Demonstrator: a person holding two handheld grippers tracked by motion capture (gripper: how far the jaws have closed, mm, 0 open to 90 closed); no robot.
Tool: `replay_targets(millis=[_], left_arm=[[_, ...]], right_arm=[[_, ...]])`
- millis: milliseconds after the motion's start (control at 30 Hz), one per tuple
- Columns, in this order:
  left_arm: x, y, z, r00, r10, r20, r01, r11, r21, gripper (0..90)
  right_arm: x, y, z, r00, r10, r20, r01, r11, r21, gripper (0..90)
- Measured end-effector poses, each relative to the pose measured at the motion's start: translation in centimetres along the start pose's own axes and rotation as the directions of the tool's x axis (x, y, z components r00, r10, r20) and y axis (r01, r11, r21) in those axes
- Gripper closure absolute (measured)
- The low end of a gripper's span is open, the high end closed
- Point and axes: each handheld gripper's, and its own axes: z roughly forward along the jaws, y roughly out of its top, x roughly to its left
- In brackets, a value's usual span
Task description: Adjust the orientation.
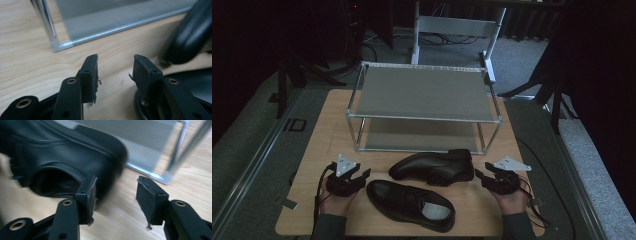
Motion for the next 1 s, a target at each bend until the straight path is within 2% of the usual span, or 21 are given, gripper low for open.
replay_targets(millis=[167, 333, 467, 567, 600, 667, 800, 933, 1000], left_arm=[[-0.8, -0.5, -0.5, 0.9992, 0.025, 0.03, -0.025, 0.9997, 0.007, 57.7], [-1.3, -0.9, -0.7, 0.9982, 0.042, 0.042, -0.042, 0.999, 0.011, 59.3], [-1.6, -1.1, -0.6, 0.9975, 0.049, 0.05, -0.05, 0.9986, 0.014, 60.6], [-1.7, -1.1, -0.7, 0.9975, 0.046, 0.053, -0.046, 0.9989, 0.006, 60.7], [-1.7, -1.1, -0.7, 0.9975, 0.046, 0.053, -0.046, 0.9989, 0.006, 60.7], [-1.7, -1.1, -0.7, 0.9974, 0.05, 0.051, -0.05, 0.9987, 0.004, 60.4], [-1.8, -1.1, -0.6, 0.9974, 0.048, 0.054, -0.048, 0.9989, -0.003, 60.4], [-1.9, -1.1, -0.6, 0.997, 0.053, 0.055, -0.053, 0.9986, -0.006, 60.3], [-2.0, -1.1, -0.5, 0.9969, 0.053, 0.058, -0.053, 0.9986, -0.007, 60.2]], right_arm=[[2.0, 0.3, -0.9, 0.9969, -0.038, -0.069, 0.038, 0.999, -0.01, 55.4], [4.4, 1.0, -1.8, 0.9835, -0.093, -0.155, 0.087, 0.995, -0.039, 65.0], [6.5, 1.8, -2.0, 0.9645, -0.123, -0.234, 0.115, 0.992, -0.049, 68.0], [8.1, 2.4, -1.9, 0.9446, -0.168, -0.282, 0.16, 0.986, -0.051, 68.8], [8.1, 2.4, -1.9, 0.9446, -0.168, -0.282, 0.16, 0.986, -0.051, 68.8], [9.4, 2.8, -1.6, 0.9279, -0.201, -0.314, 0.198, 0.979, -0.043, 68.5], [10.7, 3.1, -0.9, 0.9038, -0.235, -0.358, 0.242, 0.97, -0.025, 68.3], [11.7, 3.2, 0.2, 0.888, -0.253, -0.384, 0.28, 0.96, 0.015, 68.3], [12.0, 3.2, 0.6, 0.8838, -0.256, -0.392, 0.292, 0.956, 0.034, 68.0]])
